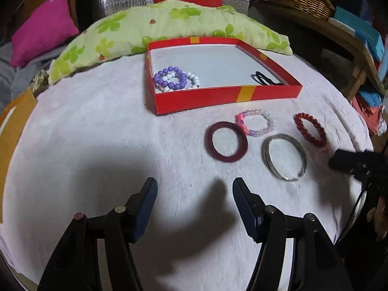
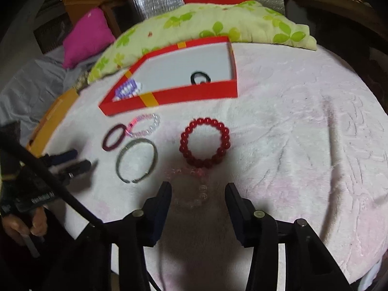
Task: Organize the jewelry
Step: 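Lift the open left gripper out of the red box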
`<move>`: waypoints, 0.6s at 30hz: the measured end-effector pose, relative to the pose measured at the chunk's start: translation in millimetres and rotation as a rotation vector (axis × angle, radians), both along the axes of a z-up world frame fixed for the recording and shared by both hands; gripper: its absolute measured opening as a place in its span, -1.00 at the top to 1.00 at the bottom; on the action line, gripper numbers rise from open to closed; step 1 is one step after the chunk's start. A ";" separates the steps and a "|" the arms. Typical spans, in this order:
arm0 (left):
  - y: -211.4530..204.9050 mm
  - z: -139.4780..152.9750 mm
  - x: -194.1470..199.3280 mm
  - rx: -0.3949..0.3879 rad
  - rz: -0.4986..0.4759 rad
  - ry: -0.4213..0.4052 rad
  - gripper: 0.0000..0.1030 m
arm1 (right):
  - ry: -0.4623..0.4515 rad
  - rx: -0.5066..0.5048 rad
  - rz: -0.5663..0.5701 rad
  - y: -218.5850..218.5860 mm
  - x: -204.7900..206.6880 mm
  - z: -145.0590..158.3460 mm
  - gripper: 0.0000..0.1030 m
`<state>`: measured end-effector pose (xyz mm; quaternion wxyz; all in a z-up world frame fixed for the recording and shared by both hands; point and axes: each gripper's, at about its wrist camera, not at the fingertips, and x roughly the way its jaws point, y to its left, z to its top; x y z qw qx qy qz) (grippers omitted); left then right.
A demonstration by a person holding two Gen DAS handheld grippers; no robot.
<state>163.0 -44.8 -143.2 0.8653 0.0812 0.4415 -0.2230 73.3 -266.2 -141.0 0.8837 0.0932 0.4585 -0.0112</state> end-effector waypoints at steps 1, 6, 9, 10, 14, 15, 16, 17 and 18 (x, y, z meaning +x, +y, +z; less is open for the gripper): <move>-0.3 -0.6 1.8 -0.008 0.004 0.006 -0.27 | 0.006 -0.012 -0.004 1.2 2.7 -2.6 0.23; -4.9 -2.2 5.7 -0.023 -0.006 0.026 -0.27 | -0.007 -0.050 -0.007 1.7 4.0 -4.6 0.56; -6.4 -4.2 5.2 -0.004 -0.011 0.024 -0.27 | -0.014 -0.037 -0.011 -1.3 1.9 -3.7 0.78; -5.9 -4.0 5.2 -0.005 -0.010 0.023 -0.27 | -0.016 -0.037 -0.013 -2.6 0.9 -3.0 0.80; -1.0 -3.5 6.9 -0.023 0.004 0.030 -0.27 | -0.022 -0.066 -0.036 -4.9 -1.3 -0.4 0.81; 0.1 -2.9 6.9 -0.029 0.007 0.031 -0.27 | -0.015 -0.086 -0.050 -6.3 -1.0 -1.2 0.81; 1.1 -2.0 6.6 -0.037 0.008 0.030 -0.27 | -0.008 -0.092 -0.062 -8.2 -0.6 -2.2 0.82; 1.4 -1.4 6.4 -0.044 0.006 0.029 -0.27 | -0.002 -0.087 -0.075 -11.4 -0.3 -3.0 0.81; 1.4 -0.3 5.4 -0.053 0.002 0.025 -0.27 | -0.001 -0.079 -0.079 -13.1 -0.4 -2.8 0.80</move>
